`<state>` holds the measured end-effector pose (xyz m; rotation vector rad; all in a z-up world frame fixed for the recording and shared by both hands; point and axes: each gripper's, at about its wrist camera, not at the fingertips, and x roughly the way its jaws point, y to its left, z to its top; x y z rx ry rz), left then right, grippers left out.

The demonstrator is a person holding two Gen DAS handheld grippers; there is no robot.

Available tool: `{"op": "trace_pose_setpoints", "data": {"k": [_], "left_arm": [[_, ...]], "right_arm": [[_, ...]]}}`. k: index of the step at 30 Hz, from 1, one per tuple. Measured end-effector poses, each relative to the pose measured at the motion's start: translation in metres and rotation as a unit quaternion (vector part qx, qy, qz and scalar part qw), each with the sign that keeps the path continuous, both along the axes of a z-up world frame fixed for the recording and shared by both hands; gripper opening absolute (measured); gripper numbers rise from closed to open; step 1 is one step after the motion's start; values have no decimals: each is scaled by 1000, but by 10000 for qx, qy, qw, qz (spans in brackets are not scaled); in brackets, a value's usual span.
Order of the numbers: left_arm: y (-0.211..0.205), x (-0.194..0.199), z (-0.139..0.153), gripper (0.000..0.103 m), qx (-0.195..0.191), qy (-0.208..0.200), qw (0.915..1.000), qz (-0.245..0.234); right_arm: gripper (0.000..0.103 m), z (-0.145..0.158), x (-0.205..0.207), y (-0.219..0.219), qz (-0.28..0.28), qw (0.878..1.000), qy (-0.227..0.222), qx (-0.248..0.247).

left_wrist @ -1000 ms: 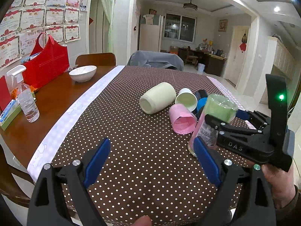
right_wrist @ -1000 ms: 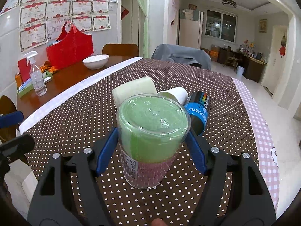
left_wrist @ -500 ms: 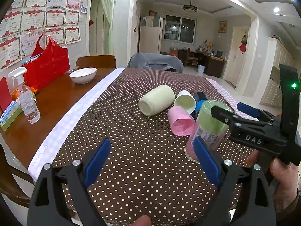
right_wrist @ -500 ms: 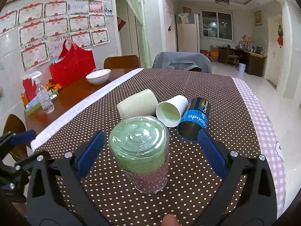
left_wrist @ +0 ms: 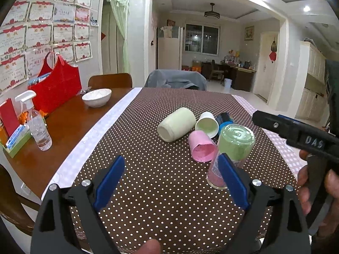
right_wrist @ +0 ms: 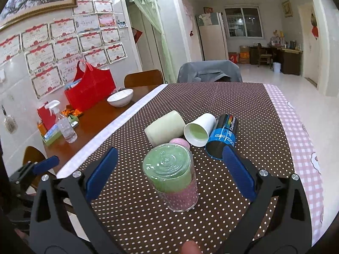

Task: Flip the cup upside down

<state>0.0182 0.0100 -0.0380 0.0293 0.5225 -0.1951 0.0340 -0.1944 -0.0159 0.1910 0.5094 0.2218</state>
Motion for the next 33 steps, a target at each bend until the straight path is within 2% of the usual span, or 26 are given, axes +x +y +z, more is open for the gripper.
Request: {"op": "trace_pose_setpoints", "data": {"k": [6, 13, 27, 33], "left_arm": [[-2, -9, 15, 88, 24, -196, 9998, 14], [-5, -23, 34, 88, 38, -462, 9989, 34], [-11, -64, 67, 88, -130, -927, 9956, 63], [-13, -77, 72, 89, -92, -1098, 9938, 123]], "right_arm": [[97, 20, -22, -7, -164, 9998, 43, 76], [97, 41, -55, -7, -431, 9984, -302, -186], [97, 43, -107, -4, -1231, 9873, -723, -703], [97, 43, -117, 8, -1247, 9846, -865, -866]]}}
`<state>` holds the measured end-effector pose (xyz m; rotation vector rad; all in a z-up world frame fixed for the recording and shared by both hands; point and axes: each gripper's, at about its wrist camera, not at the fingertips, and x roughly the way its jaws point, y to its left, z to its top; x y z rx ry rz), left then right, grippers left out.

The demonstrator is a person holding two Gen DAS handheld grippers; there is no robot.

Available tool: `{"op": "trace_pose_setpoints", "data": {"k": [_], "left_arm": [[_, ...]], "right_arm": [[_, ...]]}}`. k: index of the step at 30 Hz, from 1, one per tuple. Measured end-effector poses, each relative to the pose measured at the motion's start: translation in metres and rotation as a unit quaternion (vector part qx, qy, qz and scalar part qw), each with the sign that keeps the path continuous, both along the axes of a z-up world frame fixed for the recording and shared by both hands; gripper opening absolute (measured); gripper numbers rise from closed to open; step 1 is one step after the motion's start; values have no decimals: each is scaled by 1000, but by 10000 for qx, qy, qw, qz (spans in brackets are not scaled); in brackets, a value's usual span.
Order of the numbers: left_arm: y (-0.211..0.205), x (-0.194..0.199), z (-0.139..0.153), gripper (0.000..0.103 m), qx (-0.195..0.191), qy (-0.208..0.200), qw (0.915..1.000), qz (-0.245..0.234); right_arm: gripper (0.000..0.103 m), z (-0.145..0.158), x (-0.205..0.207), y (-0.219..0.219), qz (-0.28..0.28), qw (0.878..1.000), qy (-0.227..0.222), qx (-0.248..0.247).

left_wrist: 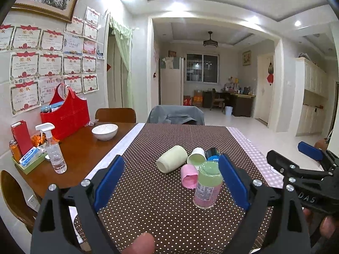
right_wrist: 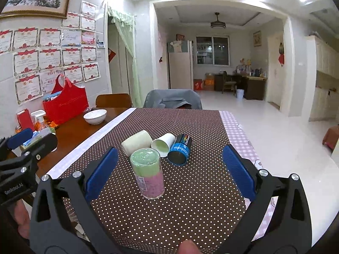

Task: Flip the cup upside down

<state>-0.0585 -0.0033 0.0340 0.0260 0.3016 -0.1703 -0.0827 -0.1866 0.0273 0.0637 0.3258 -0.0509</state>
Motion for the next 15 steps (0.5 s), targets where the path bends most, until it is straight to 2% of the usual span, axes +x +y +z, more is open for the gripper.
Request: {"op": "trace_pose_setpoints", "data": {"k": [15], "left_arm": [[5, -3, 0, 89, -111, -96, 9998, 117]], "right_arm": [[97, -3, -1, 6, 18, 10000, 31, 5]]}}
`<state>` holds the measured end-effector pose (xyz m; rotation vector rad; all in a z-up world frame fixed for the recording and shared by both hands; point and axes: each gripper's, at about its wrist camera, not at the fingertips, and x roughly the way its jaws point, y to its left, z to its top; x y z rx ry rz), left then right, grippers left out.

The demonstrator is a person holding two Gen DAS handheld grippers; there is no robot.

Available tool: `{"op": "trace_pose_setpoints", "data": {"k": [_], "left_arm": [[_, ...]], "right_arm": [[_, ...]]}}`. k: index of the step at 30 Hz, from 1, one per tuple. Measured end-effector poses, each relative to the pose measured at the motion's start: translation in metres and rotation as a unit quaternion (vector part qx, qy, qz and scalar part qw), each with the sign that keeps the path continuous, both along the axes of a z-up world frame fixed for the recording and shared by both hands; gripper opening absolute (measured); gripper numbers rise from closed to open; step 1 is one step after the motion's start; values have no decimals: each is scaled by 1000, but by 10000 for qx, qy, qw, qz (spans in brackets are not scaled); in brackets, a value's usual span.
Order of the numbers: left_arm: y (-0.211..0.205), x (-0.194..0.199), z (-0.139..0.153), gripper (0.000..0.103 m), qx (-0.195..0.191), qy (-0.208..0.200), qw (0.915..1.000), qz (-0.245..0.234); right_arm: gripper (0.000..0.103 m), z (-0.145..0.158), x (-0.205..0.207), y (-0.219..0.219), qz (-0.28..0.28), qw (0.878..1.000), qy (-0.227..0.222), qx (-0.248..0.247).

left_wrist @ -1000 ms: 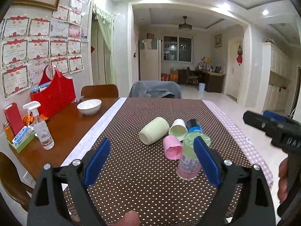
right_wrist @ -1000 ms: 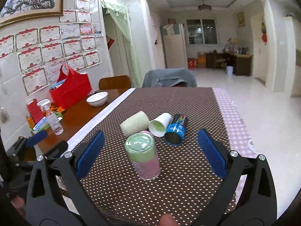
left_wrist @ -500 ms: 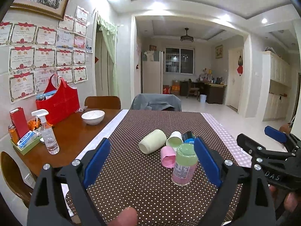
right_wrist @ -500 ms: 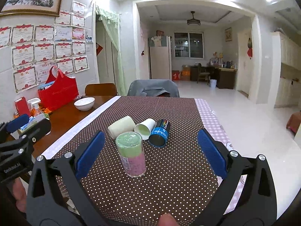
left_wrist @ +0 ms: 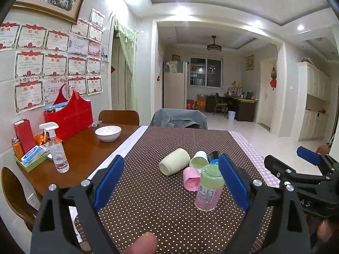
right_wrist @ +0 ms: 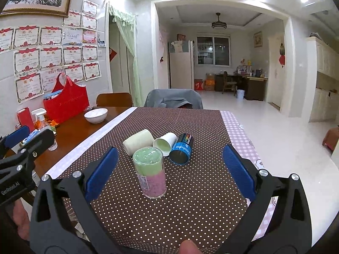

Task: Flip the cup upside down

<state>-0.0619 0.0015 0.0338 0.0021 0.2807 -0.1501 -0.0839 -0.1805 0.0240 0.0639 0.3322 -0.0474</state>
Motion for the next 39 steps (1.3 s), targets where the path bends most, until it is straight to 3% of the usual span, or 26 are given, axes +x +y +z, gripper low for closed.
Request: {"op": "trace_pose_setpoints", "data": {"k": [28, 34, 39], "left_arm": [[0, 0, -5, 89, 52, -152, 9998, 126], [3, 2, -7, 98, -91, -92, 9999, 45], [3, 0, -7, 98, -99, -125, 9999, 41]], "right_arm": [[97, -6, 7, -1, 72, 9999, 77, 49], [97, -7, 9, -1, 67, 9999, 84, 50], [97, -8, 9, 0, 68, 9999, 85, 55]]}}
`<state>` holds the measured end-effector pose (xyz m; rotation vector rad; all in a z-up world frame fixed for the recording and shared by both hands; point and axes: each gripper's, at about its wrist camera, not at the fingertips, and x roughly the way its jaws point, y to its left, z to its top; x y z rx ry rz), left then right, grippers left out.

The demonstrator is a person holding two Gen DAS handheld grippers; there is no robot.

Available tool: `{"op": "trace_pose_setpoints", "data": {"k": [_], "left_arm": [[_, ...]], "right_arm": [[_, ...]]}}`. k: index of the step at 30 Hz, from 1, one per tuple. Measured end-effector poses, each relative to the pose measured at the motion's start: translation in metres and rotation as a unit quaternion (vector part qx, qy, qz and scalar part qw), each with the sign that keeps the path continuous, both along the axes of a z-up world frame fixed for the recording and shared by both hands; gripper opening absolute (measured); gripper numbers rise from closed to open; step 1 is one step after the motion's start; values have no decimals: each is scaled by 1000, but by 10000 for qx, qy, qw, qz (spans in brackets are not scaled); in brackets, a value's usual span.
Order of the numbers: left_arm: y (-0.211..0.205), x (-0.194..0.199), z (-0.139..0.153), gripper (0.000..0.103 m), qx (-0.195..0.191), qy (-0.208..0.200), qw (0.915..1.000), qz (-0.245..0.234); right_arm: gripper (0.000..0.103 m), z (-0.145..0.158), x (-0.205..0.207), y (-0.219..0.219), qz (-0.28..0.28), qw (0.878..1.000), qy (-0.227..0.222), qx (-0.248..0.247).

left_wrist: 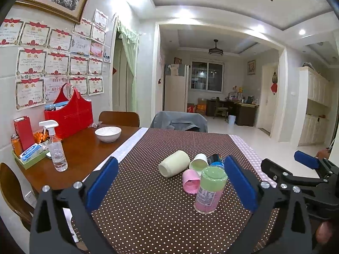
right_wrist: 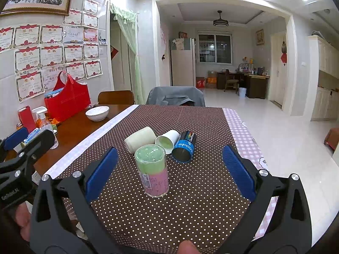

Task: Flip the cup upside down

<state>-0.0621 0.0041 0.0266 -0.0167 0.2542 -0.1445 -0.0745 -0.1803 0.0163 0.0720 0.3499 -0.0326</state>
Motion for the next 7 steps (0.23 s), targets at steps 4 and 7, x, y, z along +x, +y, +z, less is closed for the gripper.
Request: {"op": "trace_pose_setpoints", "data": {"k": [4, 7], "left_arm": [[-2, 2, 0, 98, 76, -8, 10000, 57], [-4, 2, 0, 98, 99, -7, 9999, 78]], "right_arm": [[97, 0, -1, 1, 9, 10000, -22, -21], [97, 0, -1, 0, 9, 10000, -32, -14]]}}
